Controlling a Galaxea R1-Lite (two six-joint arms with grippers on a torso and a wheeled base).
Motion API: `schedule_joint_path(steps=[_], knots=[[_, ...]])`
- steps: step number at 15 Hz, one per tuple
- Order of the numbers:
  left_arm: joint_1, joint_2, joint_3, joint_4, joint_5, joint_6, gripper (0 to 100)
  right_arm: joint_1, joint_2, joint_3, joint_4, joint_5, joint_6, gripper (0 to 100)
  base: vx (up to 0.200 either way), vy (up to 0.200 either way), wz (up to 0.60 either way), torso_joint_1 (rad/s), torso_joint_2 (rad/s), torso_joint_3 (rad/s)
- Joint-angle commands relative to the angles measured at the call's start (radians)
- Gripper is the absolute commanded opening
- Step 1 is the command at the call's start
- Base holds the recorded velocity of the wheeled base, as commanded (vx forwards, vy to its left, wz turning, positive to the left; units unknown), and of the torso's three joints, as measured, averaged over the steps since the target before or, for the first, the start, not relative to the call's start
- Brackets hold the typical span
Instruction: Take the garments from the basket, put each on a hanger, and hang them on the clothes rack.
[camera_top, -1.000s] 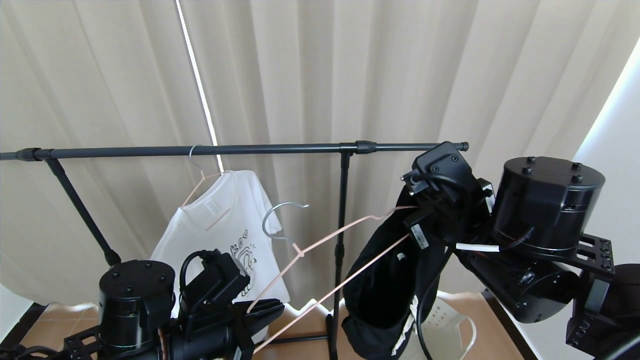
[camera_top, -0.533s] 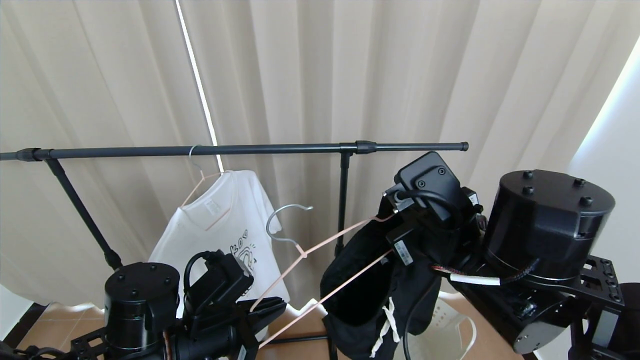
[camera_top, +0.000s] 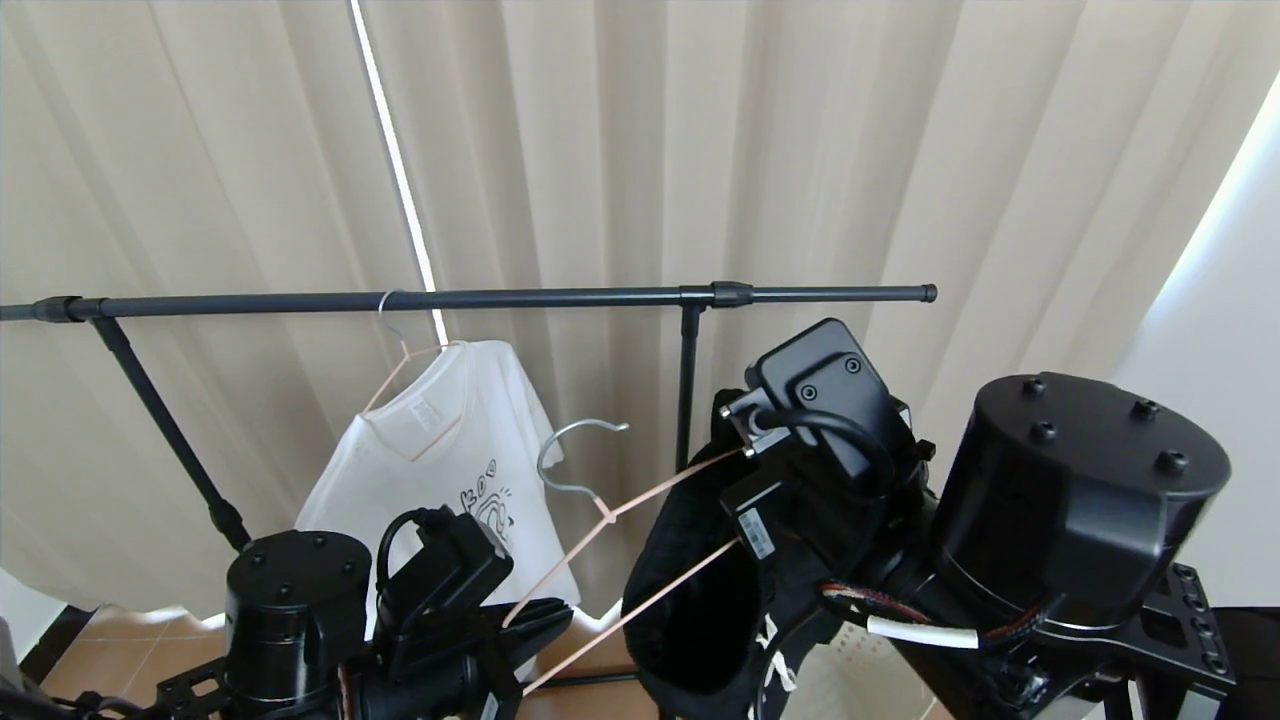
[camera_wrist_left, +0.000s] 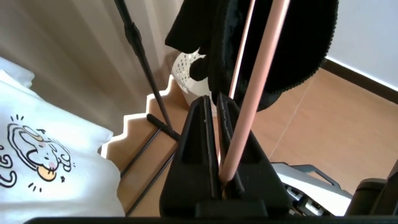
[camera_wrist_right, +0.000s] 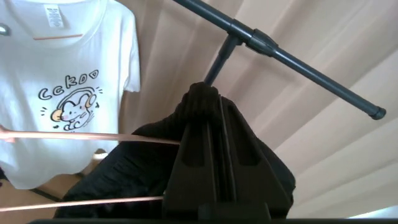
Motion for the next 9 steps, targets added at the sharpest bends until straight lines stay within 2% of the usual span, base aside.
schedule_joint_path(steps=[1,9], knots=[[-0.005,0.008,0.001,0.000,0.005,0.000,0,0.038,0.011,0.005,-0.010,0.002,0.007,0,0.000,0.000,0.00,0.000,0.00,0.000],[-0.017,0.055,0.009,-0.082,0.037,-0.005,0,0.101,0.038,-0.048,-0.012,0.001,0.082,0,0.000,0.000,0.00,0.000,0.00,0.000]])
